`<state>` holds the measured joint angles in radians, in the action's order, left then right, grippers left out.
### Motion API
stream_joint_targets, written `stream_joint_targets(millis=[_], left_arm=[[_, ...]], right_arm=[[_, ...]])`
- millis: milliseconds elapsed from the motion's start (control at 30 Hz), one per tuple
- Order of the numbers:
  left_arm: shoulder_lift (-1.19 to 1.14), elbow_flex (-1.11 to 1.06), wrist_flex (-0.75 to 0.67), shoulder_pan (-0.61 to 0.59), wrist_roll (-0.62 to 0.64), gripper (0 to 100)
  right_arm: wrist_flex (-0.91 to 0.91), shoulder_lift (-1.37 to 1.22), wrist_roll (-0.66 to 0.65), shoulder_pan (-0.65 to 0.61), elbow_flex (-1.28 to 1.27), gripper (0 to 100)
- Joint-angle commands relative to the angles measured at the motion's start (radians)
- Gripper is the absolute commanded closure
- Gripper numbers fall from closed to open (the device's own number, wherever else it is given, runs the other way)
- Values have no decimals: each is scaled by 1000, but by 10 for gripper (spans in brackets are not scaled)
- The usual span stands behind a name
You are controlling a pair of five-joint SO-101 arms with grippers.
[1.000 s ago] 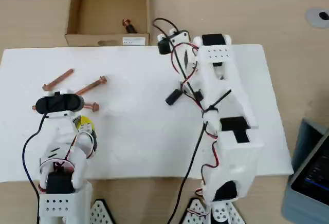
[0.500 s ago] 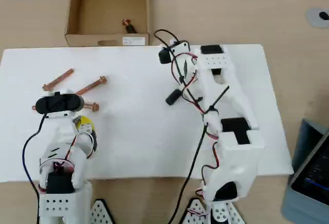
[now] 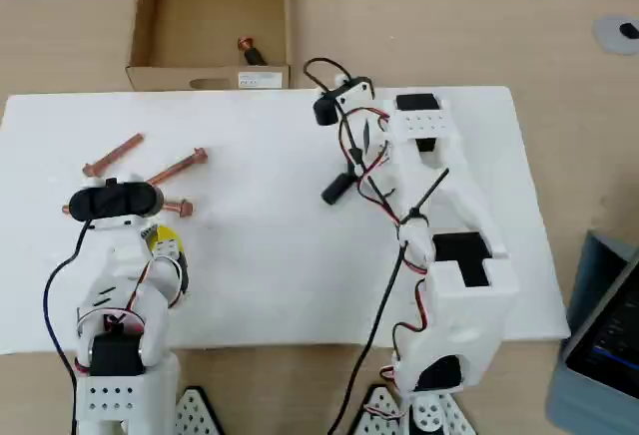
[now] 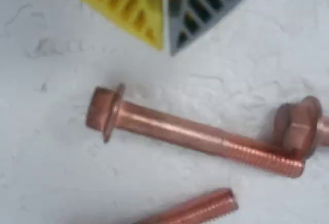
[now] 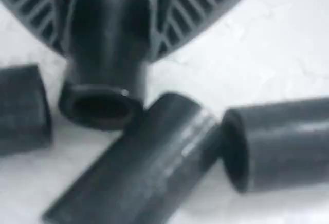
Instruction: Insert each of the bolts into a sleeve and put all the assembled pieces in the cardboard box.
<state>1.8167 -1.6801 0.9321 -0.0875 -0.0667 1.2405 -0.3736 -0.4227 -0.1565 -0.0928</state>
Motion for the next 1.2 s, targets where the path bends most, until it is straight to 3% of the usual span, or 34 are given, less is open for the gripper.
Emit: stream_joint_targets(millis=[0,567,667,867,1167], left_arm=[[8,-5,2,11,-3,998],[8,-5,0,20,-11,994],[7,-5,2,63,-58,994],[2,80,8,71,-74,993],[-48,390,259,74,-80,993]], right_arm=[[66,-5,-2,-1,39,988],[379,455,46,-42,153,988],[433,561,48,-42,151,988],[500,746,144,-41,87,988],[497,1118,318,-41,-211,988]])
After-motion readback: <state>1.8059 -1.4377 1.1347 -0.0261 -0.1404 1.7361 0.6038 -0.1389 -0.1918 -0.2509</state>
